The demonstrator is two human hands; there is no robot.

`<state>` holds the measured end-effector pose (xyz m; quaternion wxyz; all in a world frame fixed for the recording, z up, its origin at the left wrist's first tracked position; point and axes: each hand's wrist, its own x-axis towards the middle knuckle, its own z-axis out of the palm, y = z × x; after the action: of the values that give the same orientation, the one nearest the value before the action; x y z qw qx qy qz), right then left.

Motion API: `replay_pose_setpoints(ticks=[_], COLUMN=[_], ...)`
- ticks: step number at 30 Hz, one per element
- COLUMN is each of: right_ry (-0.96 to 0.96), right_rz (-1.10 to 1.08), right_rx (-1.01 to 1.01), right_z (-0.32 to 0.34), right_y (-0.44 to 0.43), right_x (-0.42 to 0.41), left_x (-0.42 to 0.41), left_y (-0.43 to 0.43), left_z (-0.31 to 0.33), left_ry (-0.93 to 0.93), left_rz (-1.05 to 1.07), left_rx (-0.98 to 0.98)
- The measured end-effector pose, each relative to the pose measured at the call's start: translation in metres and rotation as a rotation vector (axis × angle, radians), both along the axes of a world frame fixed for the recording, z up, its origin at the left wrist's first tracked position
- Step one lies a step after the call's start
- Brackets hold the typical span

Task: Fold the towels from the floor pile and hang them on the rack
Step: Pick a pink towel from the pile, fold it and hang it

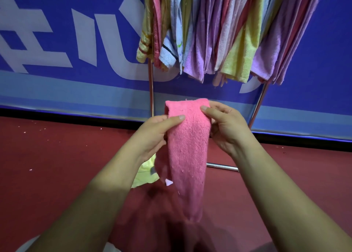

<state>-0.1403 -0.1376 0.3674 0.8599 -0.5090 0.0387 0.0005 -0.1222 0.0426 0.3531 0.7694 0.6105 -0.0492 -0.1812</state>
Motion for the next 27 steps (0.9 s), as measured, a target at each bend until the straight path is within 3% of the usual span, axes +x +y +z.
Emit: replay_pose_setpoints(ticks=[2,12,13,15,17,18,20,24,27], right_ry=[-0.014,0.1,0.089,0.067,0.009,-0.034,-0.117,-0.173,-0.183], right_rz=[-0.026,-0.093,-0.069,-0.083,-0.22,-0.274,-0.237,0.163,0.446], right_rx=[0.054,0.014,-0.037,-0.349,-0.727,-0.803,-0.755,-0.388,-0.378], right_z=[0.001,-0.003,0.003,0.021,0.04,0.053,0.084,0.139,0.171], right_y=[0.0,-0.002,-0.003,-0.009,-0.016,-0.016,-0.011,0.007,0.018], right_x=[0.001,-0.014,-0.017,-0.021,-0.011,-0.005,0.011,0.047,0.066], left_x=[0.001,0.004,0.006,0.012,0.021,0.025,0.033,0.047,0.057], left_y=[0.001,-0.009,-0.009,-0.007,-0.001,0.002,0.008,0.023,0.035], left_z=[-0.005,0.015,0.023,0.045,0.07,0.084,0.113,0.17,0.207], left_ry=[-0.031,-0.05,-0.058,-0.075,-0.096,-0.111,-0.147,-0.176,-0.175], left_rz=[-0.003,0.079,0.078,0.066,0.01,-0.036,-0.131,-0.291,-0.374], left_rx=[0.047,-0.094,-0.111,-0.136,-0.112,-0.073,0.038,0.223,0.278])
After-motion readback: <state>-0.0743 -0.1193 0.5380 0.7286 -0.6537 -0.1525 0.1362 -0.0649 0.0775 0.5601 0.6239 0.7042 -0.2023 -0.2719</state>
